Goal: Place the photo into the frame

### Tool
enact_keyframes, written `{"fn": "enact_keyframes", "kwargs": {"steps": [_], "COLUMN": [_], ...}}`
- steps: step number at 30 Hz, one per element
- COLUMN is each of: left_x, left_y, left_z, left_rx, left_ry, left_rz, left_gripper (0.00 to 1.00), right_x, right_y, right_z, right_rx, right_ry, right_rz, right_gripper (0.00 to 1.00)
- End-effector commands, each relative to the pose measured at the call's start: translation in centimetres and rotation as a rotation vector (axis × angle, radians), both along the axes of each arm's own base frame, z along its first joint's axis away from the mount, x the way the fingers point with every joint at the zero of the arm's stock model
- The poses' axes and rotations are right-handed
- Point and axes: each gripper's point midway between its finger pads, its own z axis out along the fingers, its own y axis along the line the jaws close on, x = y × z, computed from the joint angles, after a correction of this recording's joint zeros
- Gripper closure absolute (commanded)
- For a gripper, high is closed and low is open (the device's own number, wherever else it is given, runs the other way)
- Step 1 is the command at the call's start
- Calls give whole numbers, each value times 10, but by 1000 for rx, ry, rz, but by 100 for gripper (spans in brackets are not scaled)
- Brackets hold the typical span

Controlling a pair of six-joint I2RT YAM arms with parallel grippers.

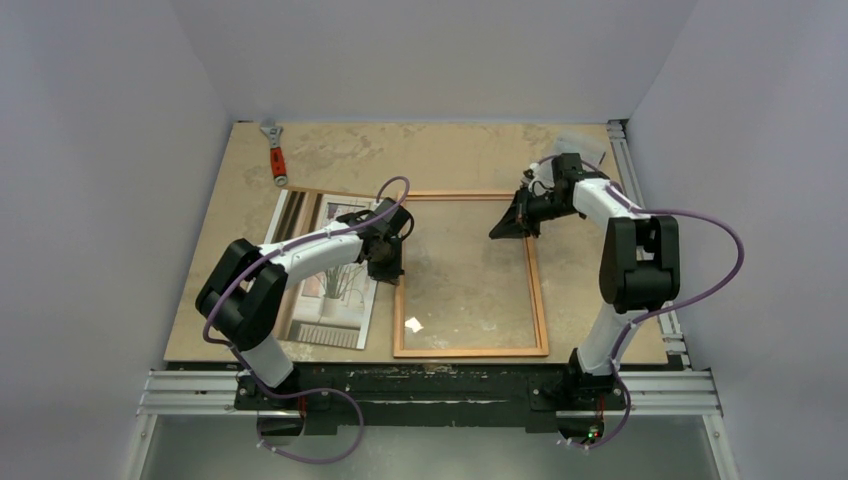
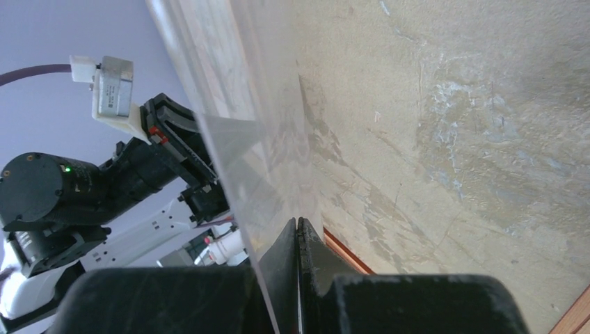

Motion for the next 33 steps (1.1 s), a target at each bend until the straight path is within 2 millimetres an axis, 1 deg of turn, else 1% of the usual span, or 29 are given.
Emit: {"fn": "enact_keyframes", "kwargs": {"steps": [1, 3, 5, 10, 12, 16, 20, 25, 33], "left_x": [-16, -16, -15, -14, -14, -14, -14, -13, -14], "left_y": [29, 29, 28, 25, 25, 26, 25, 24, 25], "left_z": [-42, -42, -42, -41, -41, -41, -41, -40, -41], "left_rx": [171, 172, 172, 170, 175, 178, 179, 179, 185], "left_ry": [62, 60, 60, 59, 58, 58, 59, 56, 59], "left_rz": [-23, -24, -25, -32, -32, -32, -34, -34, -38], "left_gripper": [100, 100, 100, 100, 100, 100, 100, 100, 100], "right_x": [6, 8, 6, 3, 4, 2, 3, 1, 20], "right_y": [10, 8, 11, 14, 12, 12, 2, 1, 0], "right_z": [15, 19, 24, 23, 19, 19, 10, 5, 13], "right_rx": [117, 109, 142, 185, 160, 155, 48, 38, 19], "right_ry": [7, -8, -3, 18, 18, 16, -21, -37, -92], "right_rz": [3, -1, 0, -8, -17, -12, -7, 23, 18], "right_gripper": [100, 100, 100, 100, 100, 100, 100, 100, 100]}}
